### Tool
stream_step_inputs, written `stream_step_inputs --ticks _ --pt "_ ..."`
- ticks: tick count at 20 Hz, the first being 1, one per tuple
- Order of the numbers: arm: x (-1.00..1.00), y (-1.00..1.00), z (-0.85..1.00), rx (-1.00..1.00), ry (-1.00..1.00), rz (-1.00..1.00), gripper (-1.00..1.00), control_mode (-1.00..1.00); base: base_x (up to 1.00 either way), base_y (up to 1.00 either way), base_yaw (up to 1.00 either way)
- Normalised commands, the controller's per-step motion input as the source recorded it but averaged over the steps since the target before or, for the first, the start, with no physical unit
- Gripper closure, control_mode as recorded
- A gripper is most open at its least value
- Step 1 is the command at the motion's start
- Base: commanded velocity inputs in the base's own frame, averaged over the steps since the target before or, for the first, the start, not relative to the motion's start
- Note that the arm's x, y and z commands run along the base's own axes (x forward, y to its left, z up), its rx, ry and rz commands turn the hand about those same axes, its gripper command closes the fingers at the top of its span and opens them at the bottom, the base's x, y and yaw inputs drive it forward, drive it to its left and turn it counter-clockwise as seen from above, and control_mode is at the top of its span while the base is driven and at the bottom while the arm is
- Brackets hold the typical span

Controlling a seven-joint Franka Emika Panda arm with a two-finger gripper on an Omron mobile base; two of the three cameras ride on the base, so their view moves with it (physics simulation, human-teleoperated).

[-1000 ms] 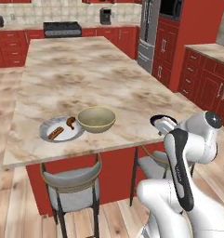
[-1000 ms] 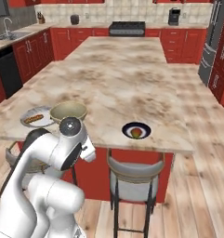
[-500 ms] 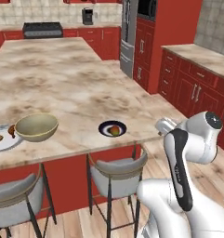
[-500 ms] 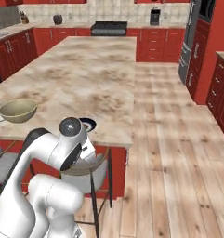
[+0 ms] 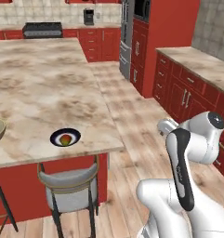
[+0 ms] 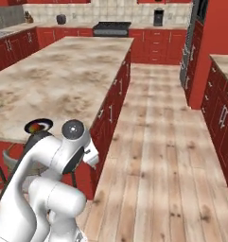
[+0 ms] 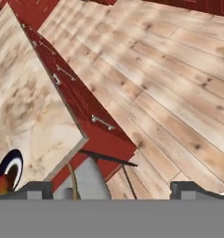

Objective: Take the smaller bowl and place it next to the appetizer plate on the dining counter , and place the larger bowl next to the plate with cooked food.

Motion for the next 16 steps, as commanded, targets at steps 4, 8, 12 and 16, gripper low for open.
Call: stream_step_inputs --ticks 4,8,12,16 --pt "0.00 0.00 0.00 0.00 0.00 0.00 -1.00 1.00 0.92 -0.75 0.44" --pt "0.00 0.00 0.00 0.00 0.00 0.00 -1.00 1.00 0.76 -0.89 0.33" --pt "0.00 0.00 0.00 0.00 0.00 0.00 -1.00 1.00 0.64 -1.00 0.24" --pt "0.00 0.00 0.00 0.00 0.00 0.00 -1.00 1.00 0.95 -1.00 0.25"
